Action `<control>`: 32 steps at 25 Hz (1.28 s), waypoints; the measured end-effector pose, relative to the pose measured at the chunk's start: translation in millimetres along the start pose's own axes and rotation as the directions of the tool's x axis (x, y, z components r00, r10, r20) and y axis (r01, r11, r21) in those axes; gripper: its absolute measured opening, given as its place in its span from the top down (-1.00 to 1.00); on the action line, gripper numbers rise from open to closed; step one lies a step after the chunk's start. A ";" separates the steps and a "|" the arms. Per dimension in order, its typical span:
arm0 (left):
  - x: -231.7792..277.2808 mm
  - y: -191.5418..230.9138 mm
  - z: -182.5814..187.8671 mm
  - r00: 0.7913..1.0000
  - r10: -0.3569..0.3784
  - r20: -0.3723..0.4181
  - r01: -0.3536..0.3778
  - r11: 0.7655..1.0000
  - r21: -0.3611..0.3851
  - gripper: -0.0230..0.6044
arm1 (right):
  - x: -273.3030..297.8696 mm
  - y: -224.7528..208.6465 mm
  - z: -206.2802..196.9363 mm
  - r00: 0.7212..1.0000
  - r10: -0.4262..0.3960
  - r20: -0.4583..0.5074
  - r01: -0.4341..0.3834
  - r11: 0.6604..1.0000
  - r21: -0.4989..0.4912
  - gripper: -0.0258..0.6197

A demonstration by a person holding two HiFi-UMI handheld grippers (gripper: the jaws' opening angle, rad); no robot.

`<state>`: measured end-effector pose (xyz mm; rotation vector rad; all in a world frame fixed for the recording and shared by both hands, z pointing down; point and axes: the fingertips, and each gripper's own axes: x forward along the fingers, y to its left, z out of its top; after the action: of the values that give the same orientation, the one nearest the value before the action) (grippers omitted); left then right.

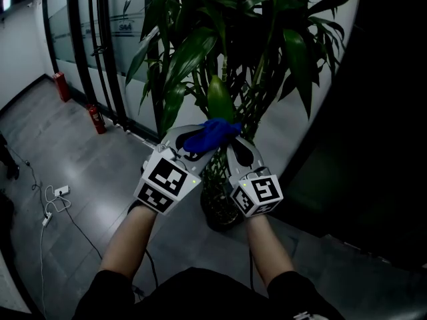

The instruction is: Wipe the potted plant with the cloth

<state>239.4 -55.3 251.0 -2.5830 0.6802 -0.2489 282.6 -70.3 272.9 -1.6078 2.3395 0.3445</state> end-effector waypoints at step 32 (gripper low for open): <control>-19.8 -40.9 -67.7 0.999 -0.002 0.034 0.015 0.920 -0.391 0.44 | -50.0 -16.1 -24.0 0.998 -0.010 -0.056 0.013 0.999 0.051 0.91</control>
<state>220.5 -39.5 328.7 -2.9625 0.7724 -0.0766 312.4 -40.9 312.7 -1.6256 2.3588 0.2379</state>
